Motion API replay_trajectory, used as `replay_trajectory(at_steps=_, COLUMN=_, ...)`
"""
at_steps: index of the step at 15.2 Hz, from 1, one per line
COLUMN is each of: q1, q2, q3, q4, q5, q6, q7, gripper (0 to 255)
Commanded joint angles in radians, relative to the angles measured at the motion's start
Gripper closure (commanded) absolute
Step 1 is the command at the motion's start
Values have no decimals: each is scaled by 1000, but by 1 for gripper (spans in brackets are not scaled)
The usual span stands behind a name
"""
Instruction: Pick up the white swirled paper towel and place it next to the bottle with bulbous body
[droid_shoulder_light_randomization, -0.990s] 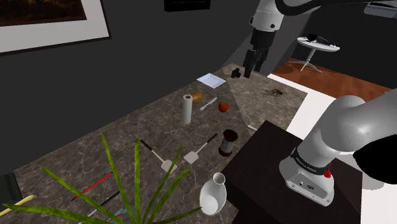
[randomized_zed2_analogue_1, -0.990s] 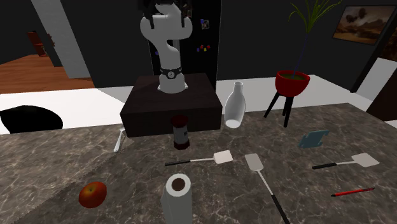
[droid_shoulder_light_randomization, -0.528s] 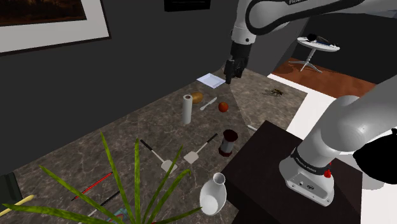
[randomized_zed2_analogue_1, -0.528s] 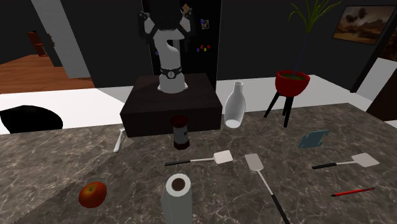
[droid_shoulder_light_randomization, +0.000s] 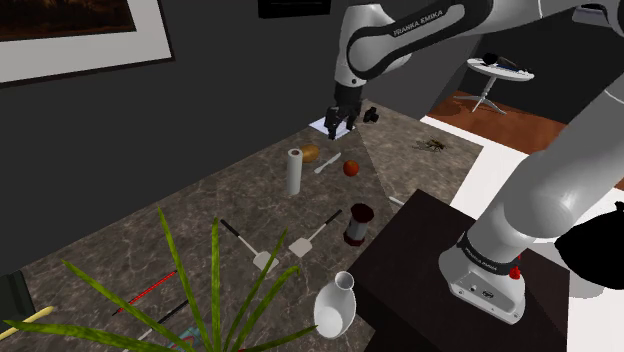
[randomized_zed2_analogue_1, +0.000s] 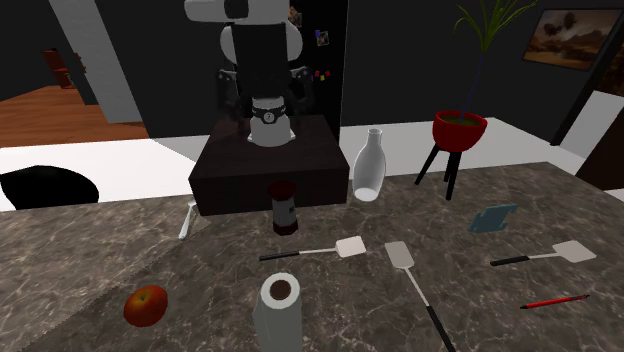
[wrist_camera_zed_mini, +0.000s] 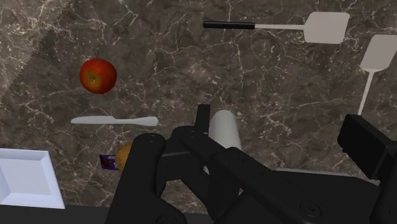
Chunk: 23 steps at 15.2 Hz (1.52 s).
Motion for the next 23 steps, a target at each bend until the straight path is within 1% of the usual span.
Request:
replay_trajectory(at_steps=1, q1=-2, q2=81, q3=1, q4=43, q5=-9, q6=44, q7=5, gripper=0)
replay_trajectory(at_steps=6, q1=0, q2=274, q3=-1, q4=177, q5=-32, q6=114, q7=19, gripper=0)
replay_trajectory(at_steps=10, q1=3, q2=429, q3=-5, q4=308, q5=-50, q6=147, q7=30, gripper=0)
replay_trajectory(at_steps=14, q1=9, q2=586, q3=-12, q4=462, q5=-65, q6=159, q7=37, gripper=0)
replay_trajectory(at_steps=18, q1=16, q2=749, q3=-19, q4=646, q5=-75, q6=147, q7=41, gripper=0)
replay_trajectory(at_steps=19, q1=17, q2=770, q3=-20, q4=671, q5=-76, q6=144, q7=42, gripper=0)
replay_trajectory(at_steps=23, q1=17, q2=805, q3=-22, q4=672, q5=-78, q6=178, q7=43, gripper=0)
